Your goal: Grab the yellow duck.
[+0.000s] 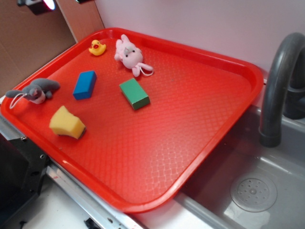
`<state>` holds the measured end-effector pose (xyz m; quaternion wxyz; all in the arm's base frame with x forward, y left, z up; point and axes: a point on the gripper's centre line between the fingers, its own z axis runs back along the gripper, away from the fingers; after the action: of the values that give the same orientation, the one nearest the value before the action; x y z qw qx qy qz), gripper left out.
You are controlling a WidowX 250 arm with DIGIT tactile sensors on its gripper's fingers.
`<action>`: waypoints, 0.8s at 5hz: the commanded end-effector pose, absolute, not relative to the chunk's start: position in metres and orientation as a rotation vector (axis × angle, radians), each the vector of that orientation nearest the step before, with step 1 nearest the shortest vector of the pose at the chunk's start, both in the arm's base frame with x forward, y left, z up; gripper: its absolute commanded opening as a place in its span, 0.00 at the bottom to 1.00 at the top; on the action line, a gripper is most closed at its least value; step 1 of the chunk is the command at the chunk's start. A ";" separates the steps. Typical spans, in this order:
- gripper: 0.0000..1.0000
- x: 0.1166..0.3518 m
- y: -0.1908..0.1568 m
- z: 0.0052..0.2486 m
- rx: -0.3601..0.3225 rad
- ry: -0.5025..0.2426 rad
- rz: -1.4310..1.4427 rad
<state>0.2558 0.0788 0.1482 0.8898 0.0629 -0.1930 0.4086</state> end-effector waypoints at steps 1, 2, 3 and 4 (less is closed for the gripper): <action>1.00 0.286 0.116 0.117 0.186 -0.407 0.878; 1.00 0.296 0.128 0.096 0.222 -0.371 0.881; 1.00 0.300 0.143 0.087 0.222 -0.336 0.902; 1.00 0.296 0.158 0.082 0.216 -0.307 0.928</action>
<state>0.2958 0.1435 0.0615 0.8836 0.1029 -0.1175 0.4414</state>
